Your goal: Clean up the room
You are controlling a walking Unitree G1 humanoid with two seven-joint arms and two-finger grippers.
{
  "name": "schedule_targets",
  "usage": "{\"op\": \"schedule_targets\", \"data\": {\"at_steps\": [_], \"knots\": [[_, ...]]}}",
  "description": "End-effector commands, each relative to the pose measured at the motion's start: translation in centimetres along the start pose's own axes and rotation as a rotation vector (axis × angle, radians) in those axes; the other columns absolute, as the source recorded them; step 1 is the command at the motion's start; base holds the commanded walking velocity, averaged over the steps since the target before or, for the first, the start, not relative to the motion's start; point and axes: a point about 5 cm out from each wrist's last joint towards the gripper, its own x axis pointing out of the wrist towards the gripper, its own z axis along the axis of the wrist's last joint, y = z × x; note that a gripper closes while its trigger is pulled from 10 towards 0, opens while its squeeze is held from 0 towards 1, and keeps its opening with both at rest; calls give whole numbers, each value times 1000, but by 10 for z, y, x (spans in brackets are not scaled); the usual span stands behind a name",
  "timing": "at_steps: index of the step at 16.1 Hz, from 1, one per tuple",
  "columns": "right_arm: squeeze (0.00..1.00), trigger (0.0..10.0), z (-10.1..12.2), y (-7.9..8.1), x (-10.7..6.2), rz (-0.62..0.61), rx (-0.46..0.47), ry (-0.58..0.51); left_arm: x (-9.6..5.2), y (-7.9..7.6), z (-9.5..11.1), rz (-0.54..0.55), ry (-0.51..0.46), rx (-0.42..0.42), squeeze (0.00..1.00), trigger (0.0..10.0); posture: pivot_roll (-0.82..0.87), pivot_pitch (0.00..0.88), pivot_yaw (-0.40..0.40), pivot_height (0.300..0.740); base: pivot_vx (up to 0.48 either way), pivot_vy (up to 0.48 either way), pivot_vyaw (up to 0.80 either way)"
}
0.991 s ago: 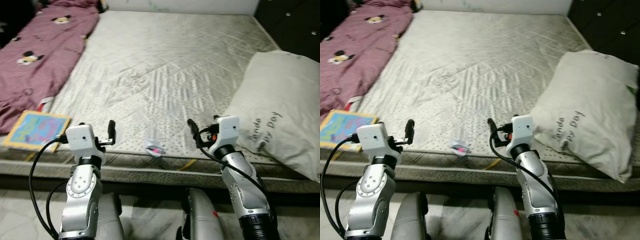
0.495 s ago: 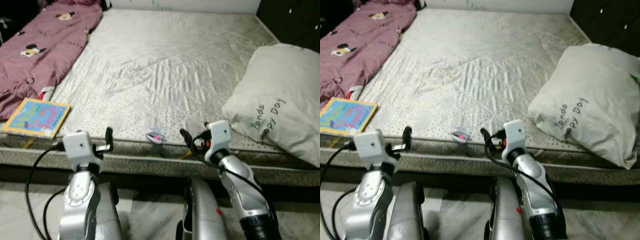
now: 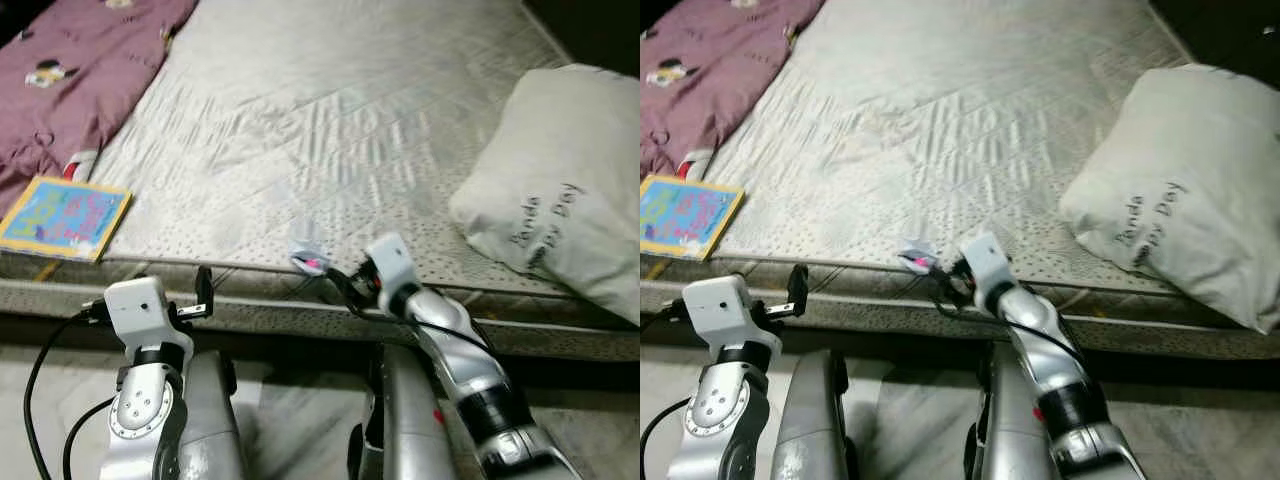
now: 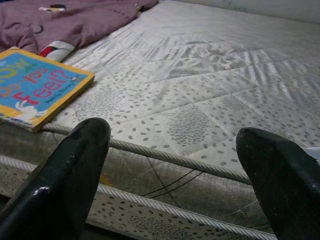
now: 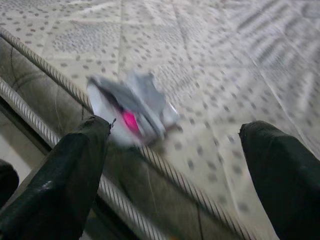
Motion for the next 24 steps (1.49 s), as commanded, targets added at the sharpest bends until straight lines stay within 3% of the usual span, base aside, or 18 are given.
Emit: {"op": "schedule_targets", "data": {"at_steps": [1, 8, 13, 16, 24], "knots": [[0, 10000, 3, 4, 6, 15, -9, -7, -6, 7, 1, 37, 7, 14, 0, 10000, 126, 117, -58, 522, 0, 0, 800], [0, 10000, 7, 7, 25, -34, 34, -24, -11, 10, 8, 56, 11, 32, 0, 10000, 171, 136, -62, 522, 0, 0, 0], [0, 10000, 13, 31, 47, 35, -5, -21, -23, 21, 14, 109, 14, 65, 0, 10000, 221, 156, -76, 522, 0, 0, 0], [0, 10000, 14, 36, 51, 42, -8, -17, -26, 22, 16, 115, 15, 71, 0, 10000, 247, 164, -80, 522, 0, 0, 0], [0, 10000, 31, 37, 64, -137, -95, -71, -30, 23, 19, 137, 16, 87, 0, 10000, 272, 161, -87, 522, 0, 0, 0]]}}
